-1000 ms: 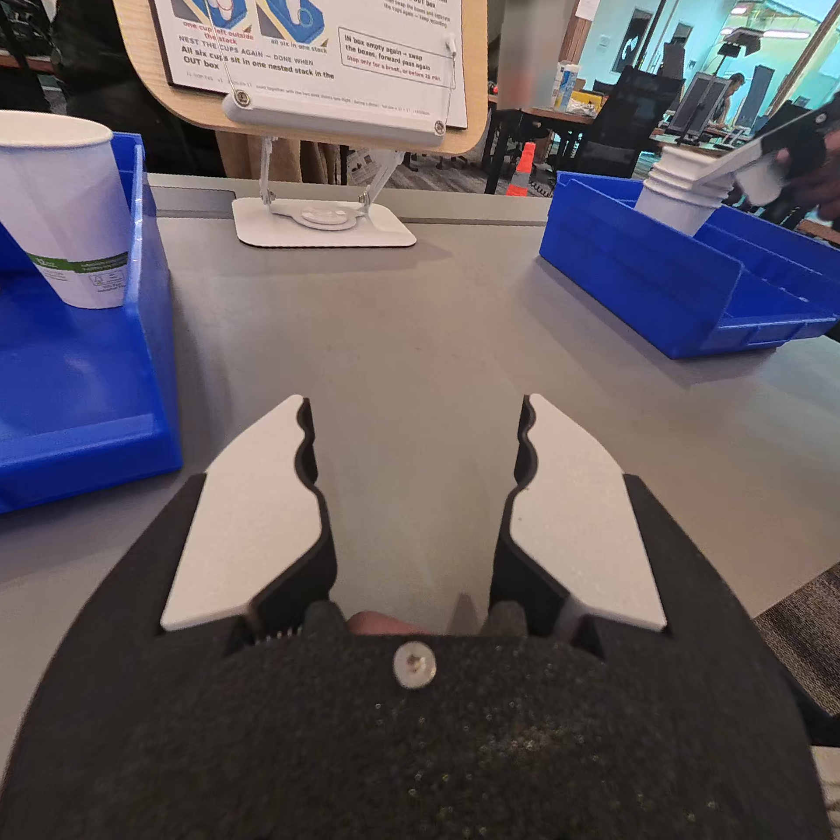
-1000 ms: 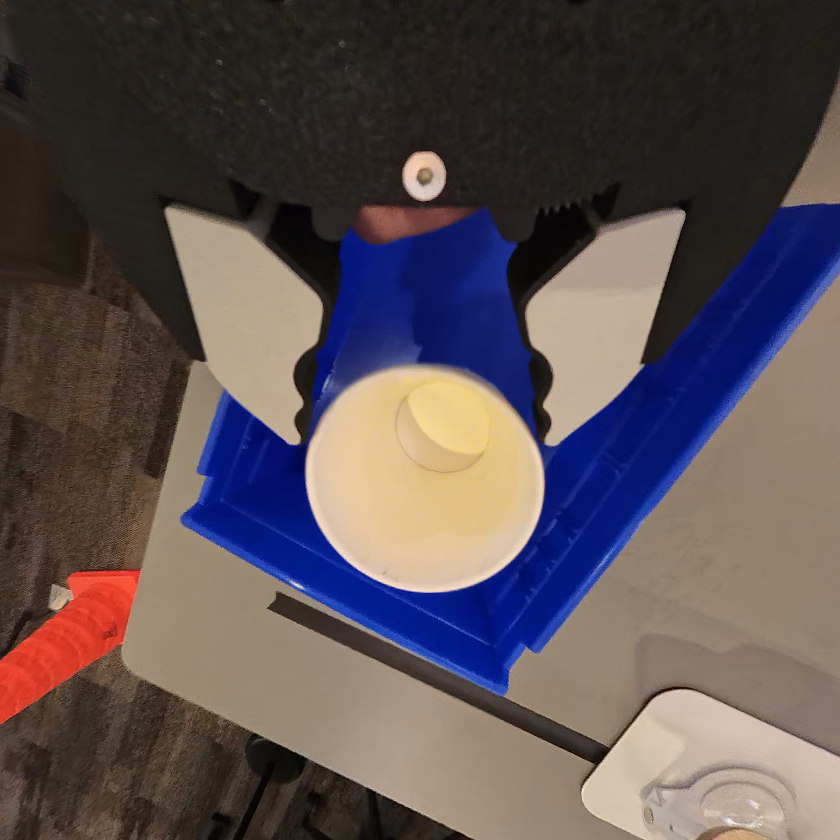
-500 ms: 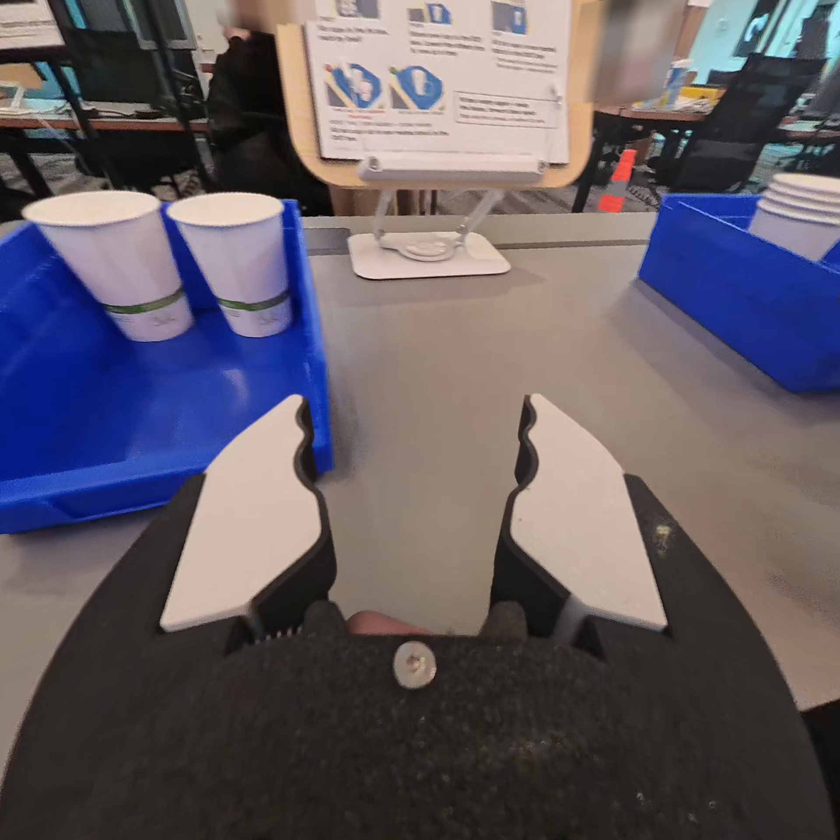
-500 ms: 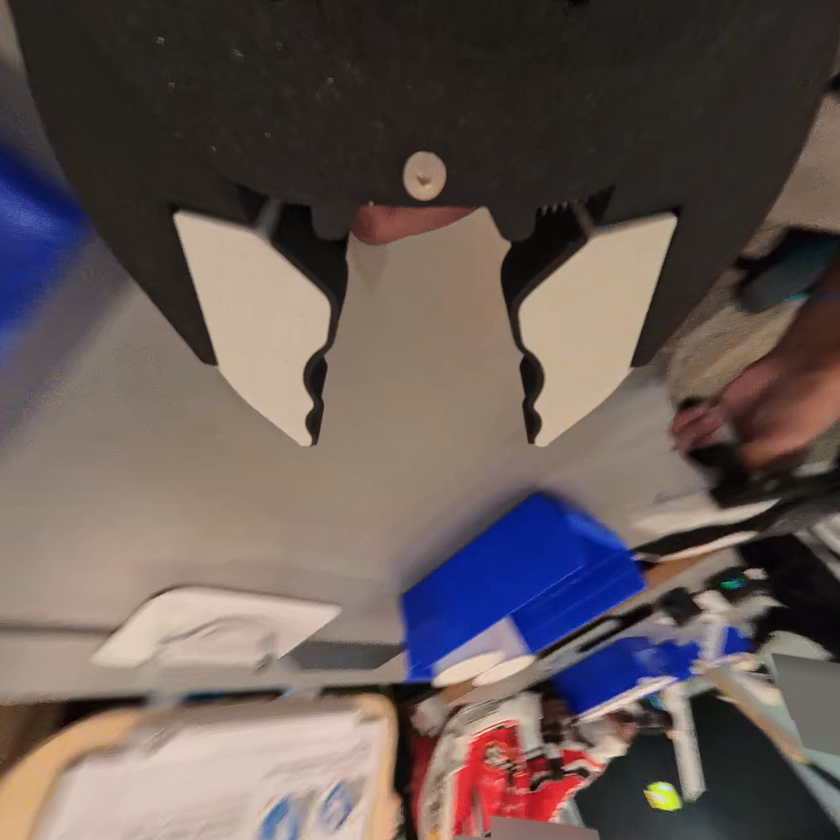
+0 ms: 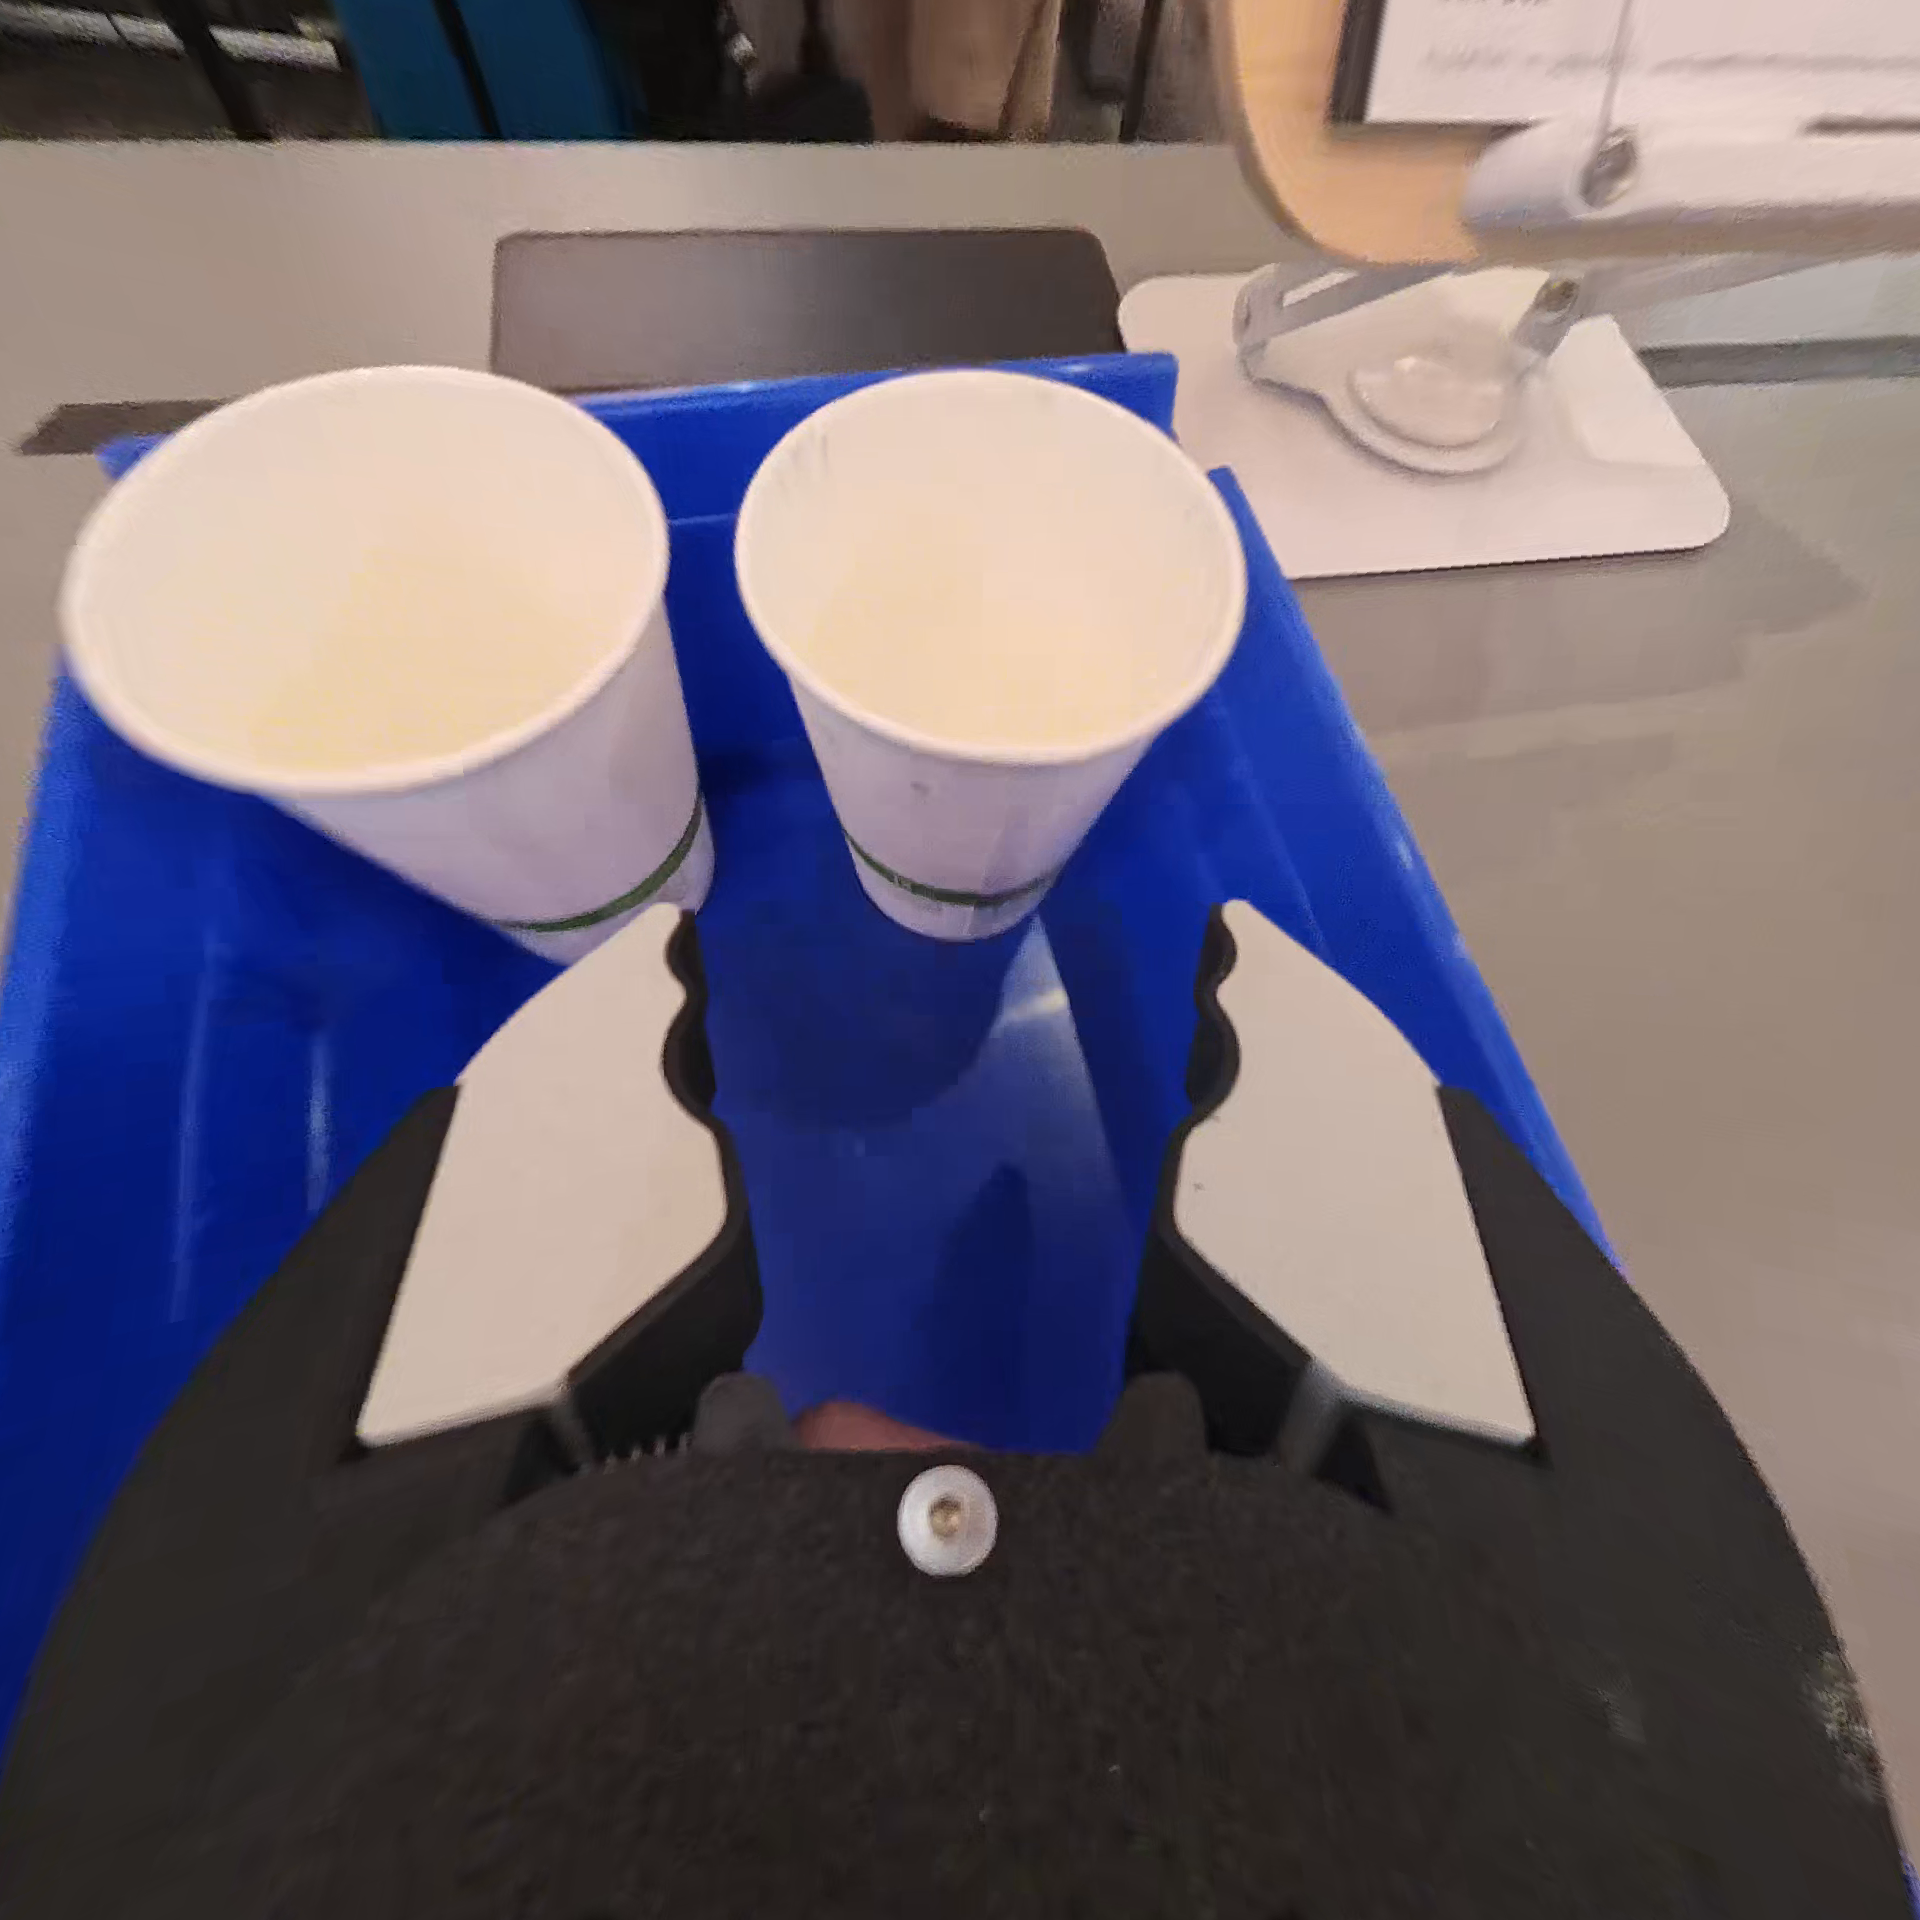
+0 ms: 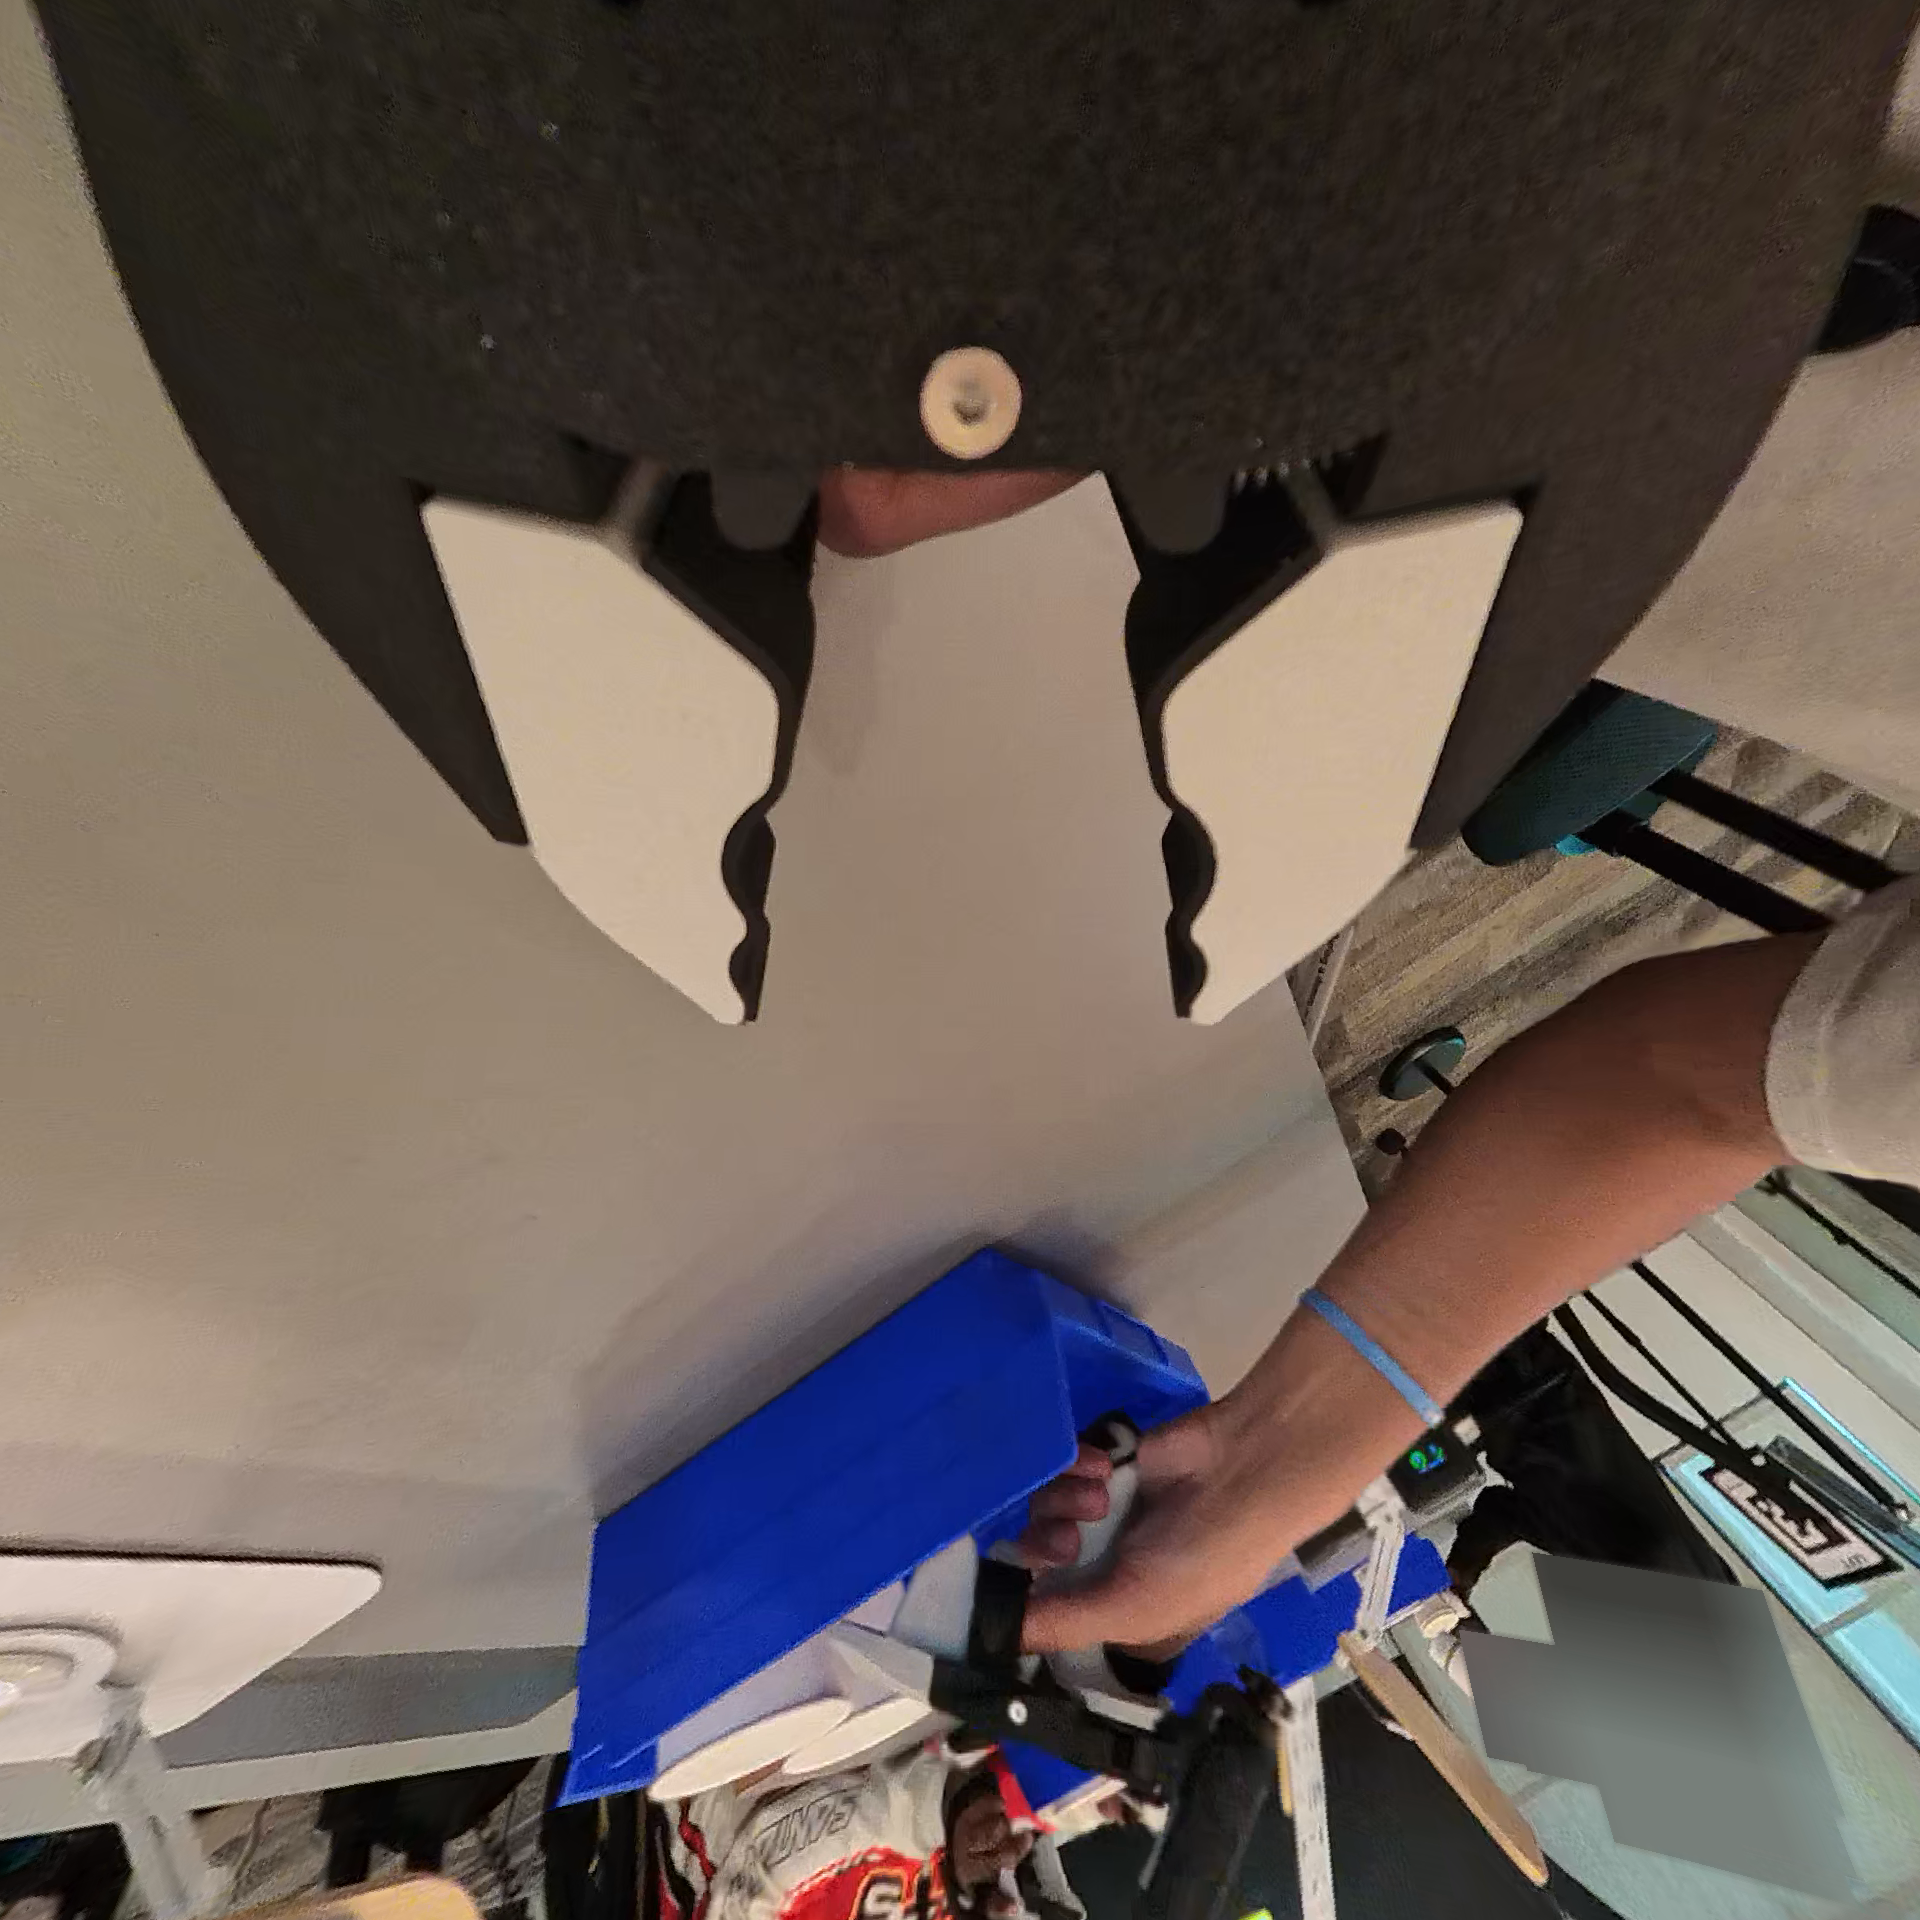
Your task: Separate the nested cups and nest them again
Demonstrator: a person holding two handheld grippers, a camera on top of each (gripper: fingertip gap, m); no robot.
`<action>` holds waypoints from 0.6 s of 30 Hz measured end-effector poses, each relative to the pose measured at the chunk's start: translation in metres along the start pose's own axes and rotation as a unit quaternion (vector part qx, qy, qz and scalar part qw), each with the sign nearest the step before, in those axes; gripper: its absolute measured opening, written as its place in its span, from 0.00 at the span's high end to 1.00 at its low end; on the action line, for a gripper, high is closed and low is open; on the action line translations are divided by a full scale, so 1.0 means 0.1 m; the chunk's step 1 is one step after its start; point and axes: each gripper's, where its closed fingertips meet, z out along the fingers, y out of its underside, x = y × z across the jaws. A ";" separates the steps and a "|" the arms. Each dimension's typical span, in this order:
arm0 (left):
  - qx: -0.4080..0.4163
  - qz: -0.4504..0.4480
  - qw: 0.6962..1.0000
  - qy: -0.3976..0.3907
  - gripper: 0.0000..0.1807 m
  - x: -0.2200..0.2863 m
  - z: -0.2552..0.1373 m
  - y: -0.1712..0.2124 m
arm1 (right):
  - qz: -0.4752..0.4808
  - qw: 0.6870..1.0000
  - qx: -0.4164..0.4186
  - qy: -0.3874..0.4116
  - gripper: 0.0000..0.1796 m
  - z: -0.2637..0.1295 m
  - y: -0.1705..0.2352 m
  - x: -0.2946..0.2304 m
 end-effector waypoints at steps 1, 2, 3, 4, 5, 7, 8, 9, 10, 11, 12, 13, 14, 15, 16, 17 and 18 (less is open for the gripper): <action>-0.011 0.006 1.000 -0.003 0.49 -0.02 0.12 -0.01 | 0.009 1.000 0.006 0.001 0.59 -0.03 0.00 0.02; -0.017 0.017 1.000 -0.006 0.49 -0.02 0.21 -0.02 | 0.020 1.000 0.011 -0.002 0.59 -0.06 0.00 0.02; -0.019 0.032 0.999 -0.010 0.49 -0.02 0.30 -0.04 | 0.033 0.999 0.014 -0.008 0.59 -0.08 0.01 0.02; -0.019 0.045 0.999 -0.014 0.49 -0.01 0.38 -0.05 | 0.045 0.999 0.017 -0.013 0.59 -0.10 0.03 0.01; -0.016 0.053 0.998 -0.013 0.48 0.01 0.45 -0.08 | 0.055 0.998 0.018 -0.017 0.60 -0.12 0.05 0.01; -0.010 0.056 0.998 -0.010 0.48 0.03 0.59 -0.12 | 0.068 0.997 0.019 -0.017 0.60 -0.14 0.10 0.02; -0.008 0.055 0.998 -0.014 0.50 0.03 0.64 -0.13 | 0.071 0.997 0.016 -0.016 0.60 -0.15 0.13 0.02; -0.004 0.057 0.998 -0.019 0.51 0.03 0.68 -0.14 | 0.071 0.997 0.012 -0.015 0.61 -0.16 0.15 0.02; 0.003 0.060 0.998 -0.022 0.51 0.03 0.69 -0.15 | 0.070 0.997 0.010 -0.013 0.61 -0.16 0.16 0.03; 0.007 0.062 0.998 -0.022 0.52 0.03 0.69 -0.16 | 0.067 0.998 0.009 -0.012 0.61 -0.17 0.16 0.03; 0.013 0.061 0.998 -0.019 0.52 0.03 0.66 -0.16 | 0.065 0.998 0.010 -0.010 0.61 -0.19 0.14 0.03; 0.025 0.059 0.998 -0.013 0.52 0.05 0.61 -0.18 | 0.062 0.998 0.012 -0.008 0.61 -0.20 0.12 0.04; 0.039 0.059 0.997 -0.007 0.53 0.06 0.52 -0.20 | 0.059 0.998 0.014 -0.007 0.61 -0.22 0.10 0.05; 0.051 0.061 0.997 -0.003 0.53 0.06 0.40 -0.21 | 0.056 0.998 0.015 -0.004 0.61 -0.25 0.07 0.07; 0.061 0.065 0.996 0.003 0.53 0.06 0.25 -0.22 | 0.051 0.999 0.017 0.002 0.61 -0.28 0.05 0.10; 0.071 0.068 0.995 0.011 0.53 0.06 0.08 -0.23 | 0.046 0.999 0.018 0.009 0.61 -0.31 0.02 0.13; 0.083 0.071 0.994 0.022 0.53 0.07 -0.11 -0.24 | 0.039 0.999 0.019 0.014 0.61 -0.35 -0.01 0.17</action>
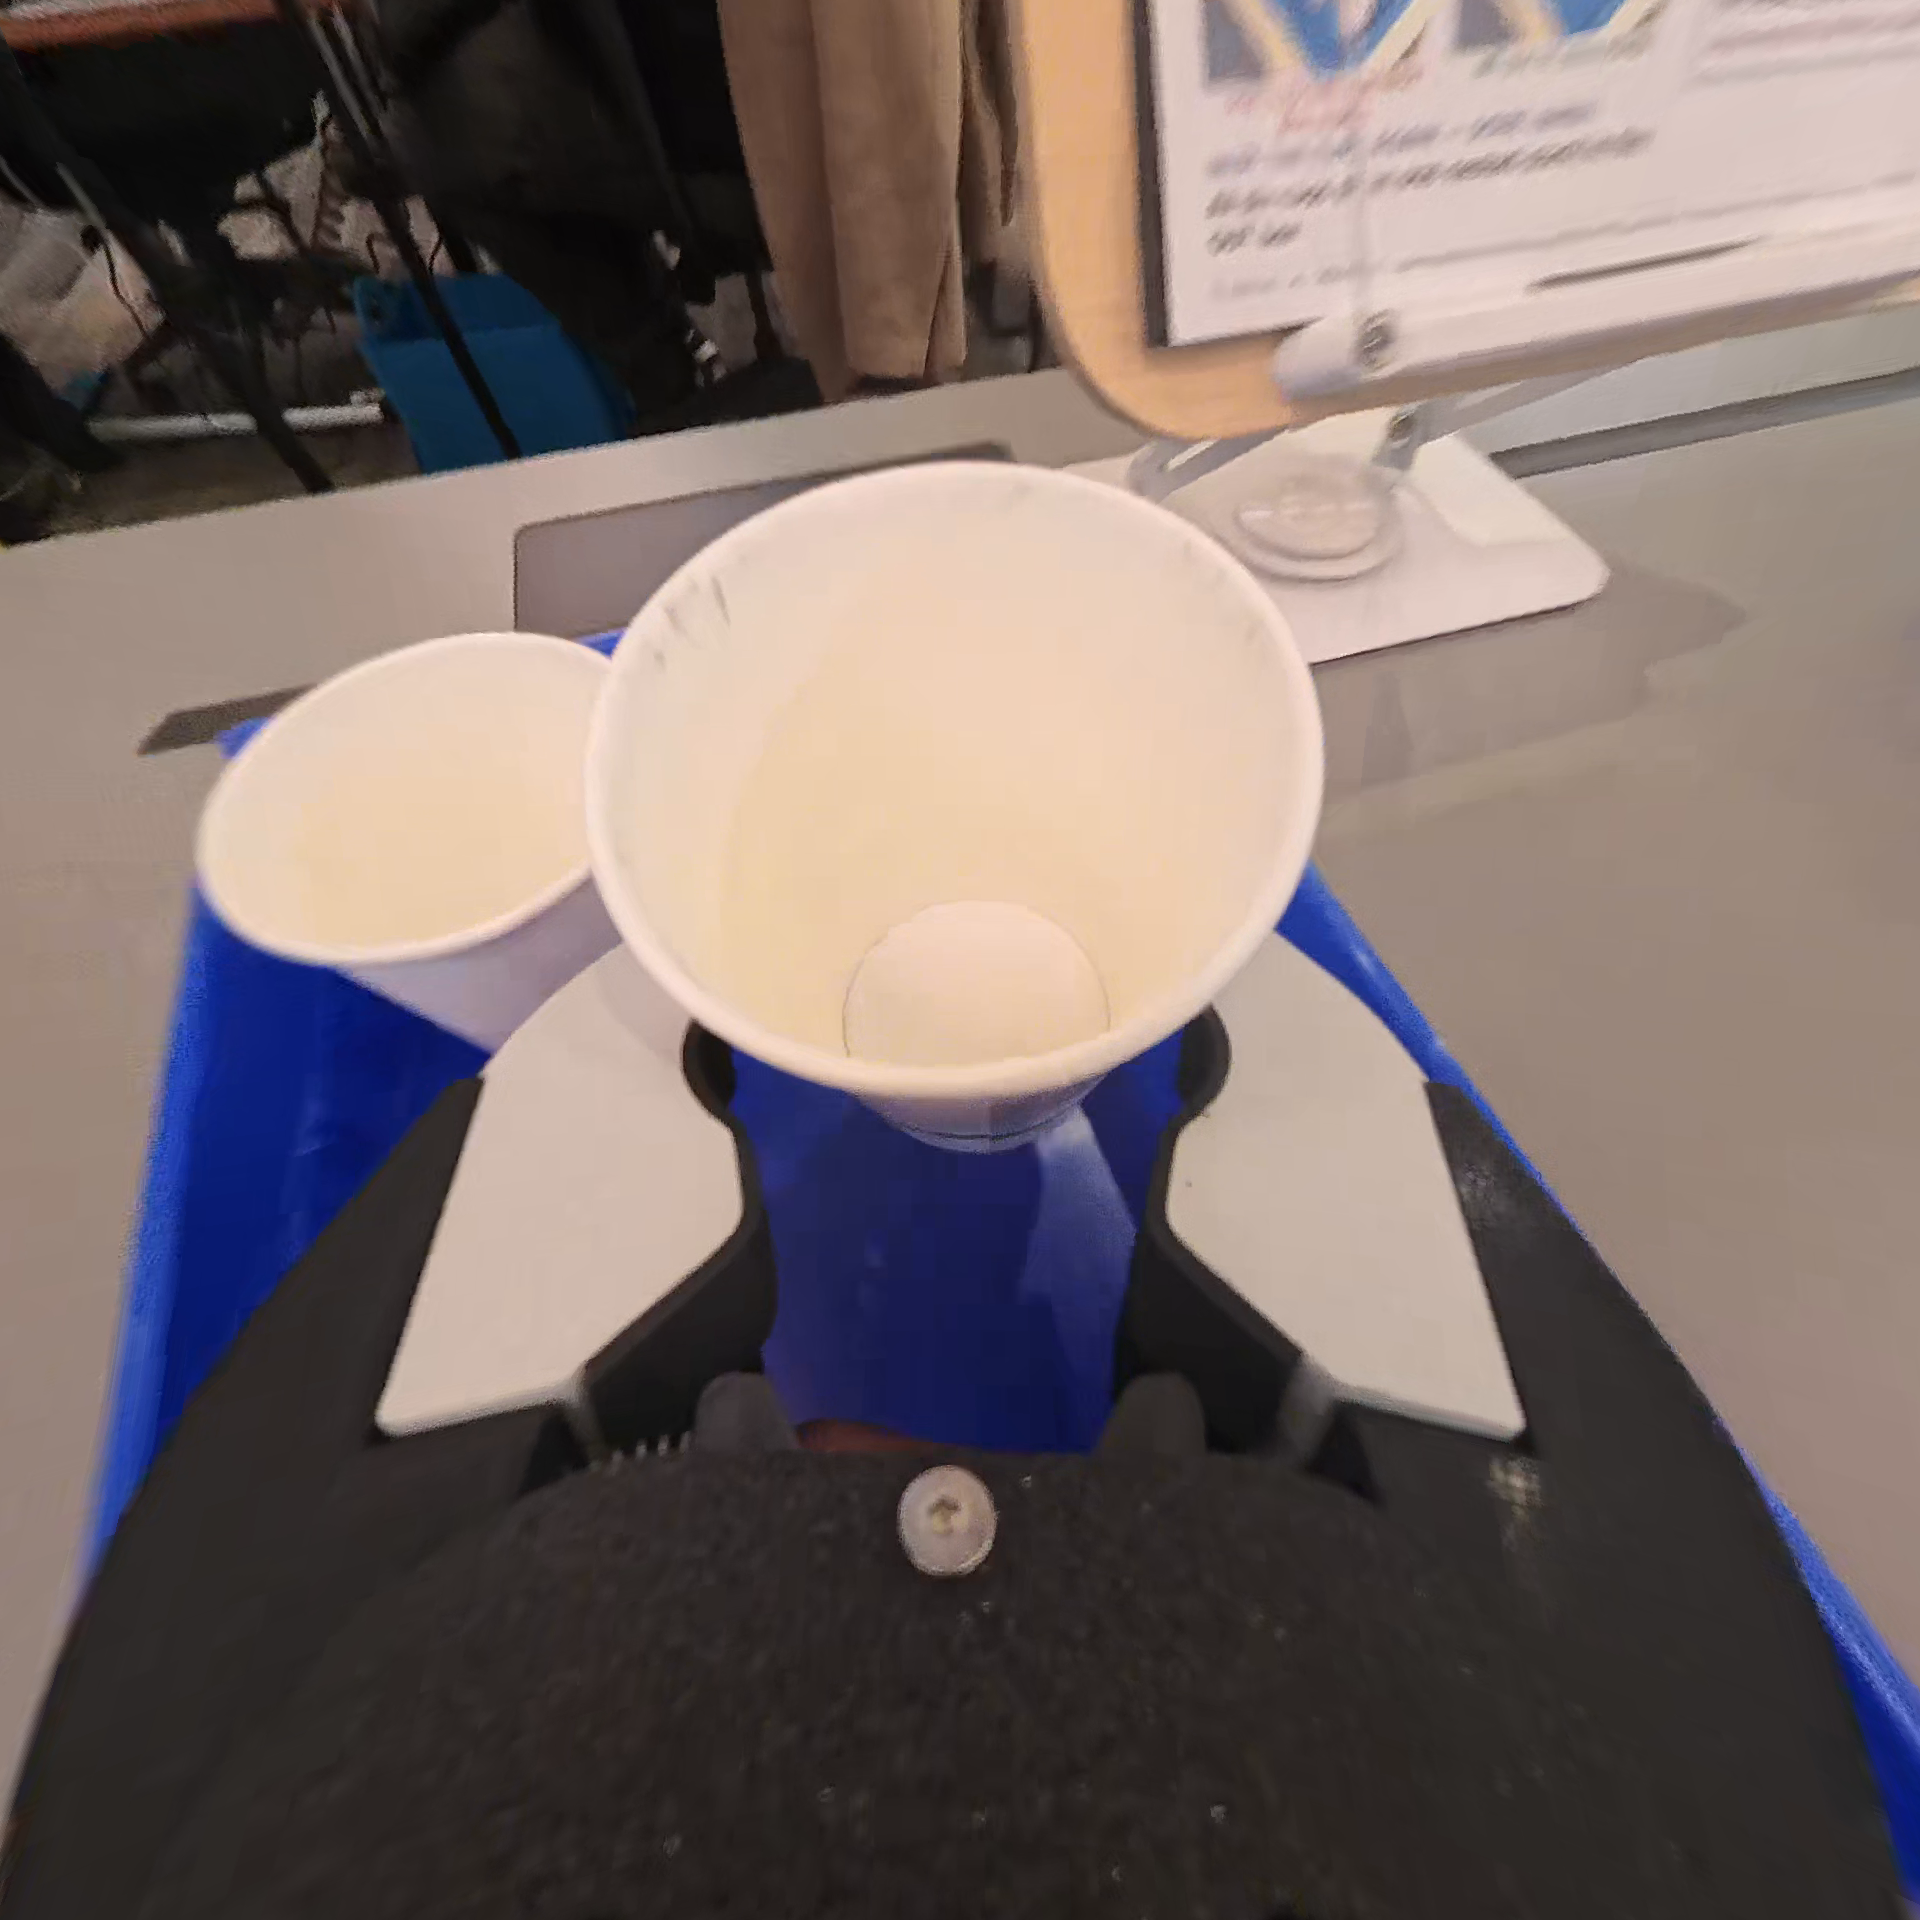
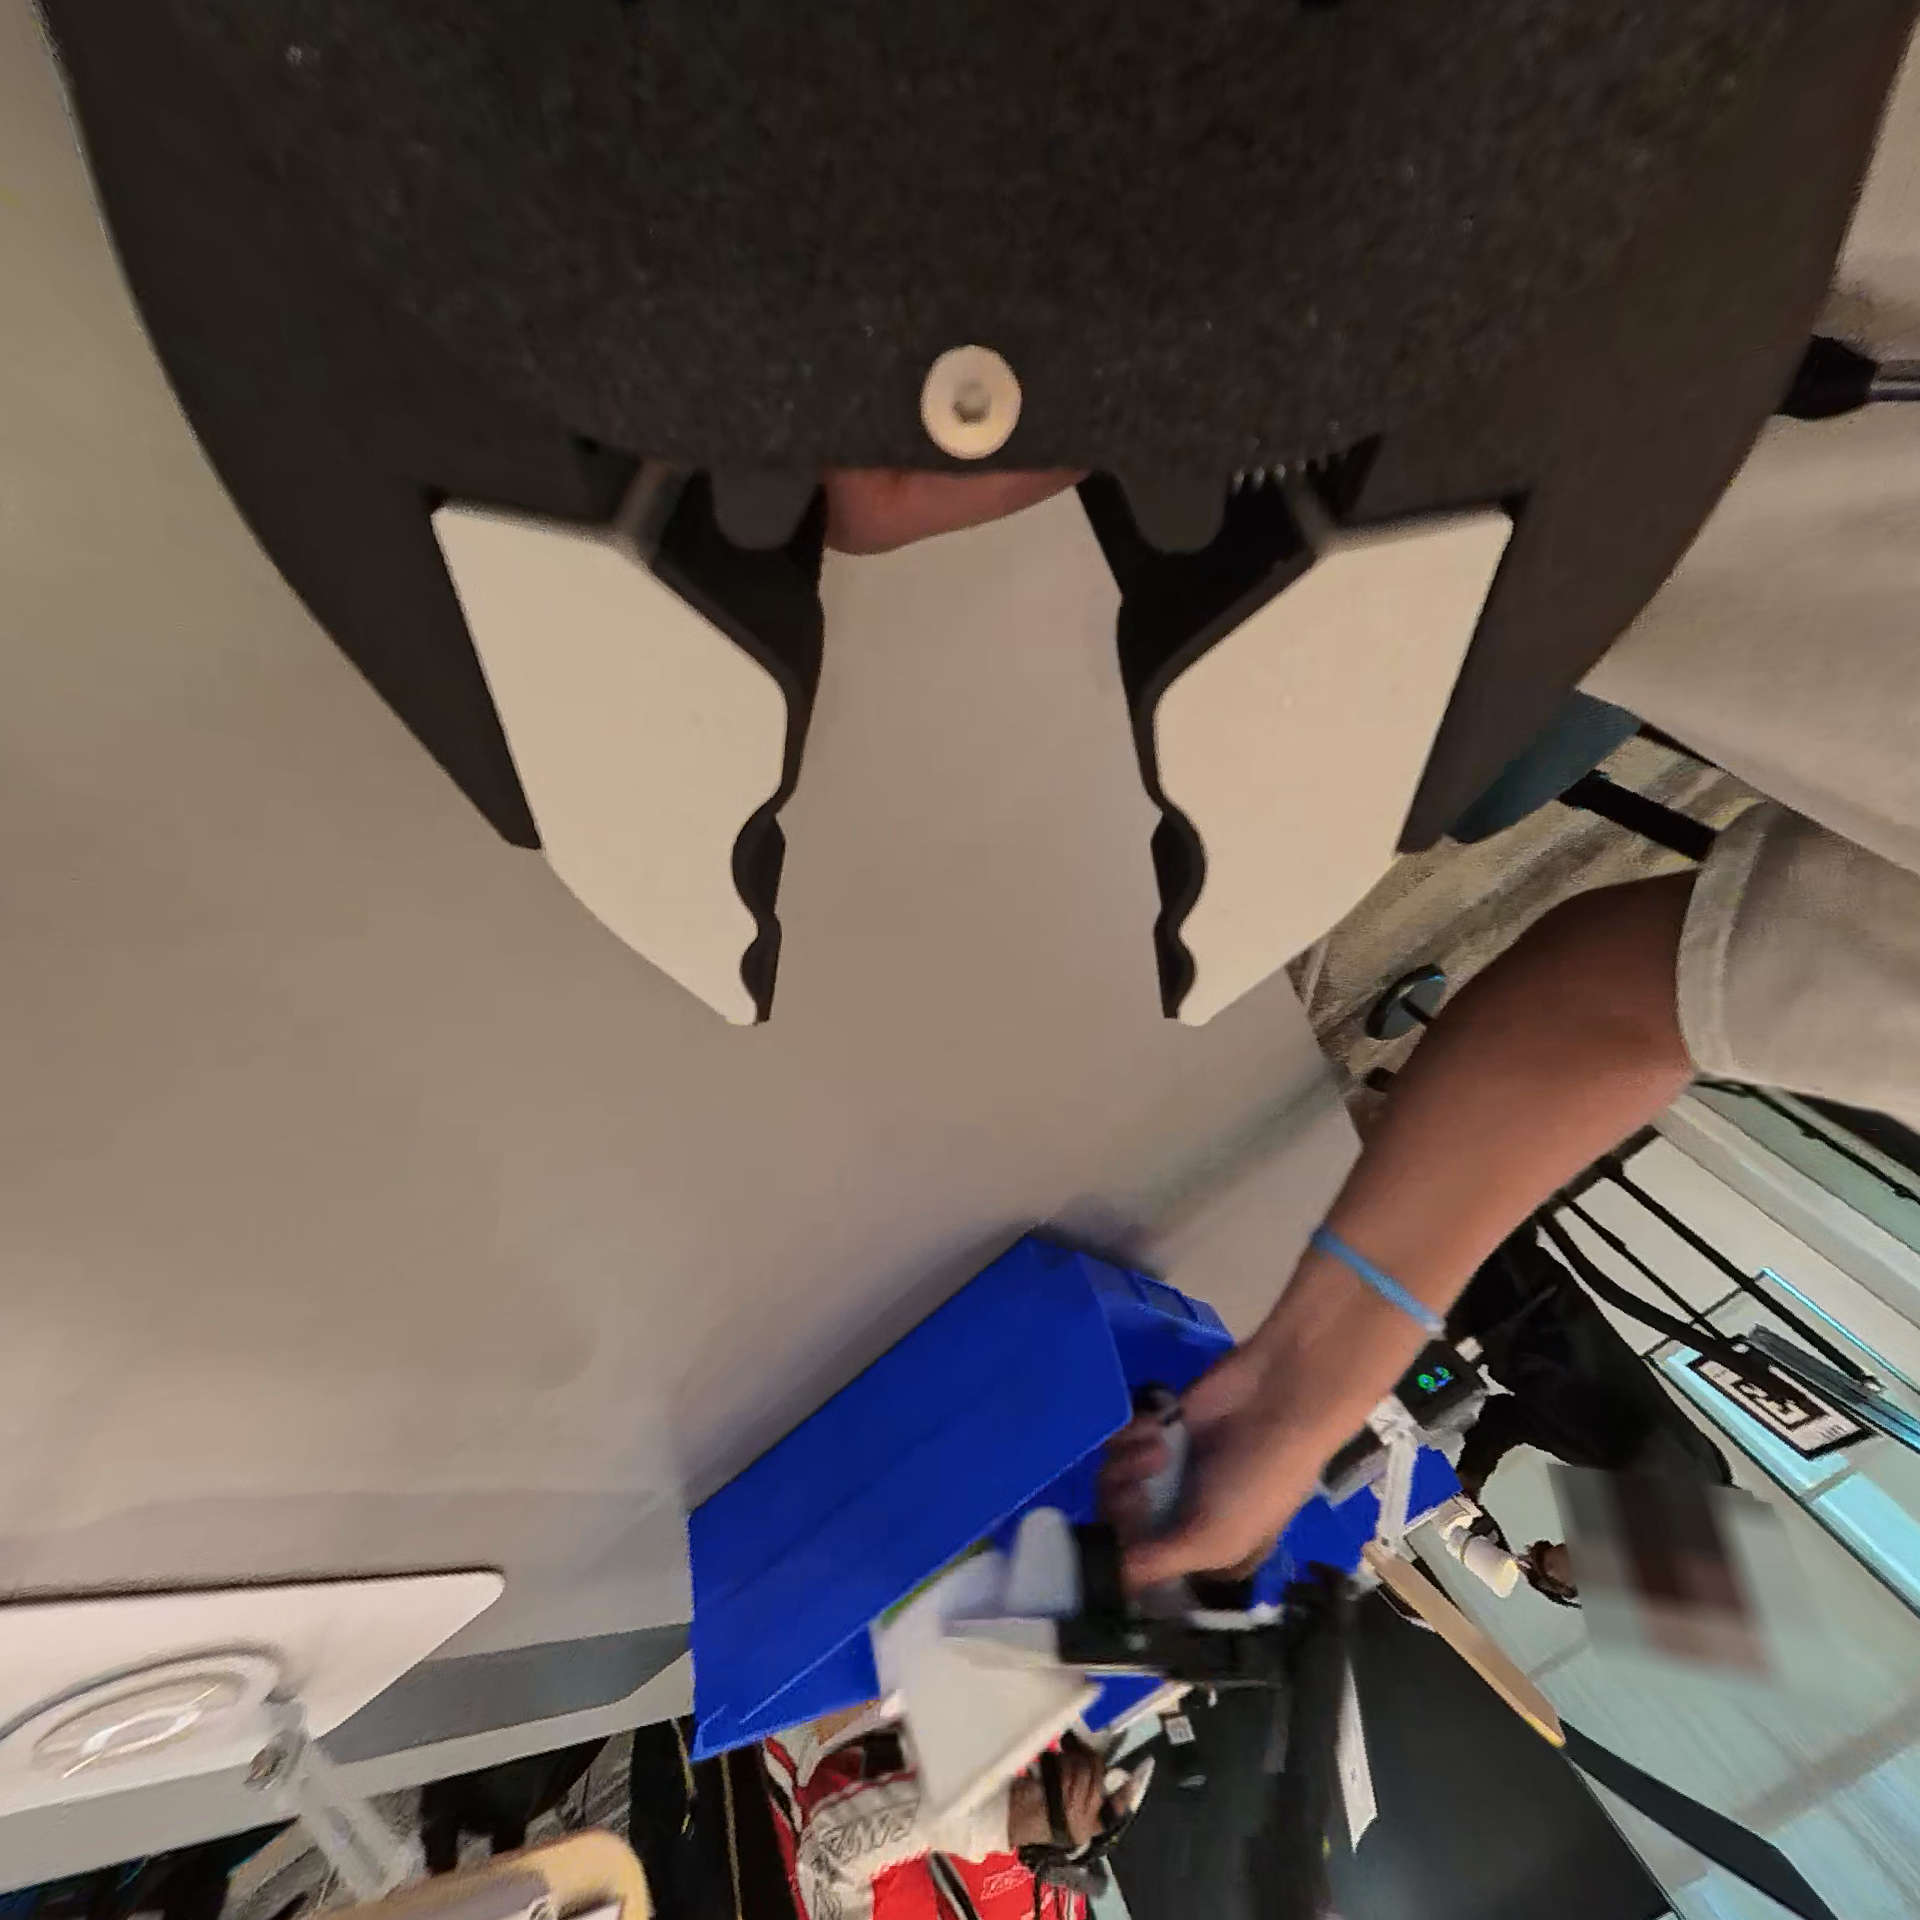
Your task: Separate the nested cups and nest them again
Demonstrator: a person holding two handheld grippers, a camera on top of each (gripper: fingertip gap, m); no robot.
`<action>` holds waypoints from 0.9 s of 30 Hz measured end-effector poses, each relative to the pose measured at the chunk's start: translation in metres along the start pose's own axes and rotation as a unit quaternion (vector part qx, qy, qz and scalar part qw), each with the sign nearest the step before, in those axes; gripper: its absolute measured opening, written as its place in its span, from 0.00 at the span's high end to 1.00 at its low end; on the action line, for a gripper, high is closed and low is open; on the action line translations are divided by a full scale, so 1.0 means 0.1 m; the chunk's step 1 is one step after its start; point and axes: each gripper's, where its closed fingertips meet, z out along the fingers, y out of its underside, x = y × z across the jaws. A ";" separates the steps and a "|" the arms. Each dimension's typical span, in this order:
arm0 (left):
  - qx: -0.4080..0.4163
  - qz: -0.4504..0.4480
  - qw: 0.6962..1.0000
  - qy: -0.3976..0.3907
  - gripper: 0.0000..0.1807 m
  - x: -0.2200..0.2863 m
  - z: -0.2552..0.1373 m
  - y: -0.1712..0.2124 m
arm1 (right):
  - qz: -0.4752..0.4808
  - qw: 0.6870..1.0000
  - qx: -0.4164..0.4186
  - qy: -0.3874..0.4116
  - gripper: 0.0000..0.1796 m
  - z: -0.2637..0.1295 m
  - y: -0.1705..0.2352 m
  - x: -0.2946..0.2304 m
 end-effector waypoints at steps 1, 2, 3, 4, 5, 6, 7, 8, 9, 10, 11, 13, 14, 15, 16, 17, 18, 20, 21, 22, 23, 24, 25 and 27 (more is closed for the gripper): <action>0.009 0.003 1.000 0.016 0.53 0.03 -0.19 -0.03 | -0.009 1.000 -0.001 0.006 0.61 -0.04 -0.03 0.04; 0.012 0.009 0.999 0.041 0.53 0.10 -0.39 -0.04 | -0.019 1.000 -0.003 0.011 0.61 -0.07 -0.05 0.09; 0.015 0.018 0.997 0.069 0.53 0.19 -0.59 -0.06 | -0.031 0.999 -0.006 0.014 0.61 -0.10 -0.08 0.13; 0.022 0.027 0.995 0.094 0.54 0.29 -0.78 -0.08 | -0.046 0.999 -0.012 0.012 0.61 -0.12 -0.11 0.16; 0.027 0.039 0.991 0.126 0.53 0.44 -0.95 -0.11 | -0.062 0.998 -0.022 0.007 0.61 -0.13 -0.15 0.18; 0.026 0.057 0.985 0.160 0.53 0.61 -1.11 -0.12 | -0.083 0.996 -0.034 0.000 0.60 -0.12 -0.20 0.18; 0.026 0.081 0.978 0.189 0.53 0.80 -1.24 -0.14 | -0.112 0.992 -0.047 -0.011 0.58 -0.10 -0.26 0.16; 0.023 0.112 0.970 0.216 0.53 1.00 -1.35 -0.14 | -0.150 0.987 -0.062 -0.022 0.57 -0.07 -0.33 0.12; 0.016 0.148 0.958 0.245 0.53 1.23 -1.44 -0.12 | -0.192 0.978 -0.079 -0.031 0.54 -0.02 -0.40 0.08; 0.012 0.181 0.944 0.276 0.53 1.46 -1.52 -0.10 | -0.236 0.966 -0.097 -0.041 0.52 0.04 -0.47 0.02; 0.006 0.210 0.928 0.309 0.53 1.70 -1.58 -0.07 | -0.276 0.953 -0.111 -0.053 0.51 0.10 -0.54 -0.04; -0.004 0.255 0.894 0.367 0.53 2.14 -1.64 -0.01 | -0.332 0.929 -0.134 -0.091 0.49 0.22 -0.66 -0.21; -0.011 0.273 0.879 0.391 0.53 2.33 -1.64 0.03 | -0.348 0.921 -0.140 -0.108 0.49 0.28 -0.71 -0.29; -0.018 0.288 0.866 0.409 0.53 2.49 -1.63 0.06 | -0.358 0.914 -0.144 -0.125 0.48 0.34 -0.76 -0.36; -0.025 0.301 0.855 0.421 0.53 2.62 -1.59 0.09 | -0.363 0.909 -0.147 -0.143 0.47 0.39 -0.79 -0.43; -0.033 0.313 0.846 0.430 0.53 2.73 -1.56 0.12 | -0.364 0.906 -0.152 -0.157 0.47 0.43 -0.80 -0.48; -0.040 0.324 0.837 0.438 0.53 2.83 -1.52 0.15 | -0.363 0.903 -0.157 -0.165 0.46 0.46 -0.80 -0.51; -0.052 0.335 0.823 0.455 0.53 2.98 -1.47 0.19 | -0.367 0.899 -0.169 -0.169 0.45 0.51 -0.78 -0.51; -0.059 0.340 0.817 0.462 0.53 3.04 -1.45 0.21 | -0.369 0.899 -0.173 -0.163 0.45 0.53 -0.77 -0.48; -0.063 0.345 0.812 0.467 0.53 3.08 -1.43 0.24 | -0.370 0.898 -0.178 -0.161 0.45 0.55 -0.75 -0.47; -0.070 0.348 0.806 0.473 0.53 3.13 -1.41 0.27 | -0.371 0.897 -0.179 -0.161 0.45 0.56 -0.73 -0.47; -0.076 0.352 0.802 0.477 0.53 3.16 -1.39 0.29 | -0.373 0.897 -0.175 -0.159 0.45 0.57 -0.73 -0.46; -0.080 0.356 0.799 0.478 0.53 3.19 -1.37 0.31 | -0.374 0.898 -0.173 -0.157 0.45 0.58 -0.73 -0.45; -0.087 0.364 0.797 0.475 0.52 3.21 -1.34 0.34 | -0.378 0.895 -0.180 -0.151 0.46 0.58 -0.69 -0.41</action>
